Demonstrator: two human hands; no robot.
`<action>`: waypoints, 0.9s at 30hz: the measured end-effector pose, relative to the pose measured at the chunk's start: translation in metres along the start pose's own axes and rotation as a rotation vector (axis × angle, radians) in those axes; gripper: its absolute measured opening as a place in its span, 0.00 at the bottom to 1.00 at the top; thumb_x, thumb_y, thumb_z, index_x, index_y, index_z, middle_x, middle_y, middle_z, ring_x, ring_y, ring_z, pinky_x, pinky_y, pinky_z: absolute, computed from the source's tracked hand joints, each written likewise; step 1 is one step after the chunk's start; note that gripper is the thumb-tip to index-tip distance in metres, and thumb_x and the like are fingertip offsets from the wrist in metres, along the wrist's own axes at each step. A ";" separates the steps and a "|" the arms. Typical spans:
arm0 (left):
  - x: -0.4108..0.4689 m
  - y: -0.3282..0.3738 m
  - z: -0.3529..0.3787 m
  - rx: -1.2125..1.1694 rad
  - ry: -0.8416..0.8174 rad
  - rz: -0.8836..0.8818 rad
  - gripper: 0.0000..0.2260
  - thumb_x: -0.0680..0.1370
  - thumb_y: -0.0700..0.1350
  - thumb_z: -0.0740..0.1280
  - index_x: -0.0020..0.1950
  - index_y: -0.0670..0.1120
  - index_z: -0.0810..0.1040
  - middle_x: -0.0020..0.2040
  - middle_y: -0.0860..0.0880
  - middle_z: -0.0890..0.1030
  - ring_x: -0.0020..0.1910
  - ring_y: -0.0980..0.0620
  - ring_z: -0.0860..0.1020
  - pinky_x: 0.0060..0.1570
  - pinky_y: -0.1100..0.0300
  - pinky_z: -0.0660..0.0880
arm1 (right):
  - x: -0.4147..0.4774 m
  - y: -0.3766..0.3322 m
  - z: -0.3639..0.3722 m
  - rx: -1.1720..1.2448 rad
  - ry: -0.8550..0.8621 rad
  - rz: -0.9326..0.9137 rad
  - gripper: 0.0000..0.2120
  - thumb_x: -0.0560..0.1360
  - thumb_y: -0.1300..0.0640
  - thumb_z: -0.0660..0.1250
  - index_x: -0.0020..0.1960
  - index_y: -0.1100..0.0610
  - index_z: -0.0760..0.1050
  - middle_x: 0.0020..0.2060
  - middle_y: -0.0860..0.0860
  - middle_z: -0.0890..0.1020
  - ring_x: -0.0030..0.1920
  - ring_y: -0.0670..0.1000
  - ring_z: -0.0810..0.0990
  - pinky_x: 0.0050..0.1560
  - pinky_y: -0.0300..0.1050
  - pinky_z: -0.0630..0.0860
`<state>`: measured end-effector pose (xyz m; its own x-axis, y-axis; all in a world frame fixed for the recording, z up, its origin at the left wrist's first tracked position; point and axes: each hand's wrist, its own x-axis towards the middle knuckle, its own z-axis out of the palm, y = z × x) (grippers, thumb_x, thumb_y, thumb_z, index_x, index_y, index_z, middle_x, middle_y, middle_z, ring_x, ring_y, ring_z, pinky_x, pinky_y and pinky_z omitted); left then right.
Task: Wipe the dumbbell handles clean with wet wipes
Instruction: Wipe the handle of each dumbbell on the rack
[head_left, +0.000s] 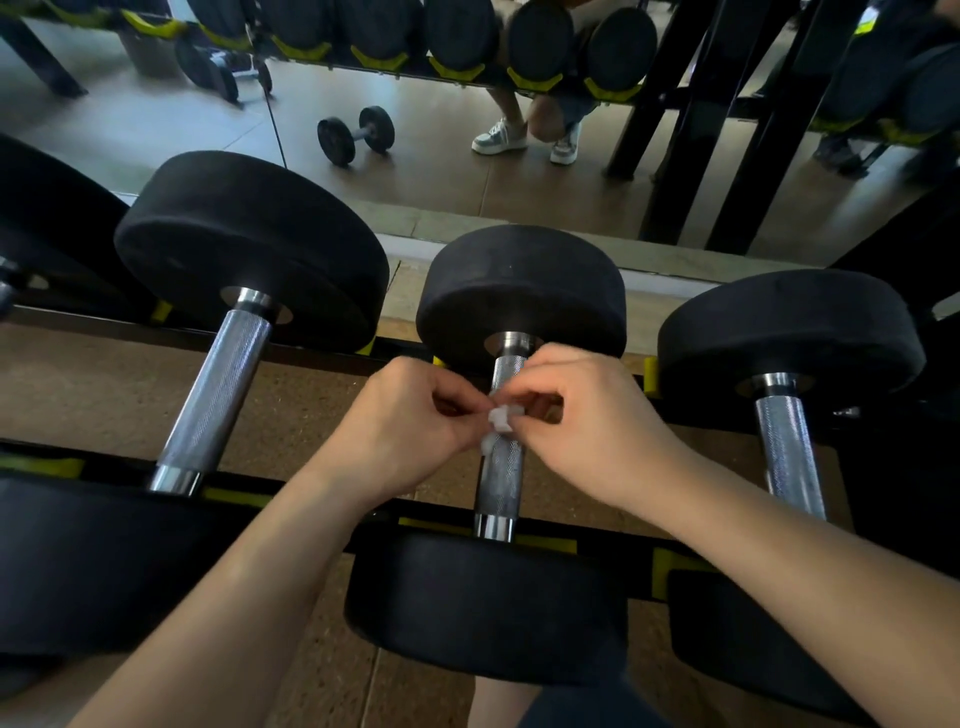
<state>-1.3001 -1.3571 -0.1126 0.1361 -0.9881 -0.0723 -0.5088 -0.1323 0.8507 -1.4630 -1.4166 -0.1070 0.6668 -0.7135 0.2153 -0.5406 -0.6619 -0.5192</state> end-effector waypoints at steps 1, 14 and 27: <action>-0.001 -0.001 0.000 -0.014 -0.005 -0.015 0.02 0.70 0.45 0.76 0.40 0.51 0.85 0.39 0.53 0.85 0.40 0.58 0.82 0.46 0.56 0.81 | 0.003 0.001 0.000 -0.026 -0.011 -0.037 0.04 0.73 0.55 0.72 0.48 0.52 0.83 0.42 0.44 0.77 0.43 0.42 0.76 0.43 0.40 0.76; -0.008 -0.001 0.009 -0.029 0.077 -0.080 0.05 0.70 0.45 0.77 0.38 0.49 0.82 0.32 0.53 0.83 0.30 0.60 0.80 0.32 0.67 0.76 | -0.010 0.001 0.003 0.021 -0.011 -0.014 0.10 0.74 0.62 0.69 0.54 0.52 0.82 0.49 0.44 0.77 0.49 0.42 0.77 0.50 0.41 0.78; -0.022 0.014 -0.012 0.122 -0.216 0.012 0.05 0.76 0.54 0.67 0.47 0.58 0.82 0.42 0.62 0.82 0.42 0.65 0.79 0.38 0.73 0.74 | -0.002 0.004 0.008 -0.010 0.227 0.040 0.09 0.75 0.59 0.70 0.54 0.54 0.82 0.50 0.45 0.79 0.49 0.40 0.76 0.51 0.34 0.75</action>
<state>-1.2997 -1.3366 -0.0931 -0.0488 -0.9818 -0.1835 -0.6098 -0.1162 0.7840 -1.4625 -1.4157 -0.1162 0.5124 -0.7720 0.3761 -0.5702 -0.6333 -0.5232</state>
